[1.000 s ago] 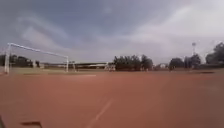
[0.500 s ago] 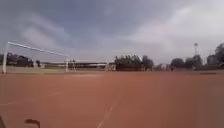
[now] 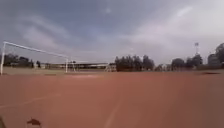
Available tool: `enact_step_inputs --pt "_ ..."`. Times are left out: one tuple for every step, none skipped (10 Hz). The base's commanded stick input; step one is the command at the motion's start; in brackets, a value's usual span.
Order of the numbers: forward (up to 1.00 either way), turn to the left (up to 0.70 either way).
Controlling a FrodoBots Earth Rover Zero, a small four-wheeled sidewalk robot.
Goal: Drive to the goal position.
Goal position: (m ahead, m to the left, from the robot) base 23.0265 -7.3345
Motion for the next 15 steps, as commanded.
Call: enact_step_inputs --pt "0.70 -0.25" --pt "0.70 -0.35" --pt "0.70 -0.35" --pt "0.70 -0.35" --pt "0.70 -0.35" --pt "0.70 -0.35" --pt "0.70 -0.35" --pt "0.70 -0.35" --pt "0.70 -0.35" --pt "0.70 -0.35" --pt "0.70 -0.31" --pt "0.70 -0.07" --pt "0.70 0.00" --pt "0.70 0.00" --pt "0.70 0.00"
